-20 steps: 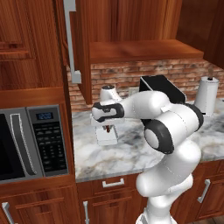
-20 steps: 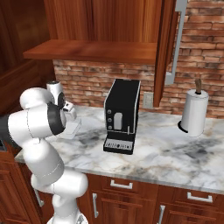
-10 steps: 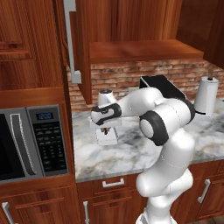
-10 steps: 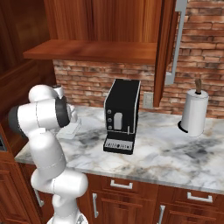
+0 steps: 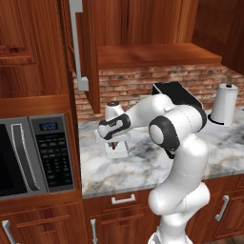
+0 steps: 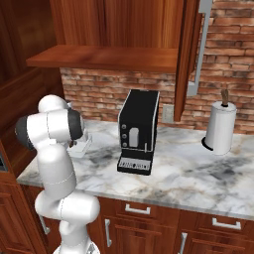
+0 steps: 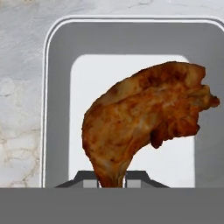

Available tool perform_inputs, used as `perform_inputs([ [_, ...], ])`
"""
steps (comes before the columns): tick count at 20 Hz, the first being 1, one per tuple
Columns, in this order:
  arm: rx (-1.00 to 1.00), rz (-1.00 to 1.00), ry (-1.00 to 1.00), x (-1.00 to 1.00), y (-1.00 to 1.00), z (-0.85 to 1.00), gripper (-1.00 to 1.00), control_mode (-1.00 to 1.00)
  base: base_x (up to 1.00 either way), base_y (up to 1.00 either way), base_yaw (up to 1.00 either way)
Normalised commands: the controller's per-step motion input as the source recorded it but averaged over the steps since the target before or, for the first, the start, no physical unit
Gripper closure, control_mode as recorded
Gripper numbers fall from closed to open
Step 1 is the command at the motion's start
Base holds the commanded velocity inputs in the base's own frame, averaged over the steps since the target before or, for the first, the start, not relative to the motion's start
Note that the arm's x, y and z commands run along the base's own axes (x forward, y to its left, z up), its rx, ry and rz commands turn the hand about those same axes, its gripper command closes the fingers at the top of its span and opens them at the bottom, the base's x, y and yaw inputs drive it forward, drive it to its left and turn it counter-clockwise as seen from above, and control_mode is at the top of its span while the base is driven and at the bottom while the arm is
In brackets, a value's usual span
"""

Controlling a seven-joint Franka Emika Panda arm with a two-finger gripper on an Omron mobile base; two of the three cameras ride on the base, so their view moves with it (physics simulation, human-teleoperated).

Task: Retrieve the tupperware from the cabinet, then place the raw meat into the tupperware to avoid contamination.

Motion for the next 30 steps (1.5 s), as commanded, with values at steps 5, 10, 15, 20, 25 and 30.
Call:
perform_inputs([
  [5, 0.01, 0.0, 0.0, 0.03, 0.04, -0.17, 1.0, -1.0, 0.0, 0.0, 0.0],
  [10, 0.01, 0.0, 0.01, 0.05, 0.05, -0.19, 1.0, -1.0, 0.0, 0.0, 0.0],
  [15, 0.01, 0.0, 0.01, 0.05, 0.05, -0.17, -1.0, -1.0, 0.0, 0.0, 0.0],
  [20, 0.0, 0.0, 0.0, 0.07, 0.04, -0.08, -1.0, -1.0, 0.0, 0.0, 0.0],
  [25, 0.0, 0.0, 0.0, 0.08, 0.02, 0.0, -1.0, -1.0, 0.0, 0.0, 0.0],
  [30, -0.02, 0.0, 0.03, 0.01, 0.04, 0.09, -1.0, -1.0, 0.0, 0.0, 0.0],
])
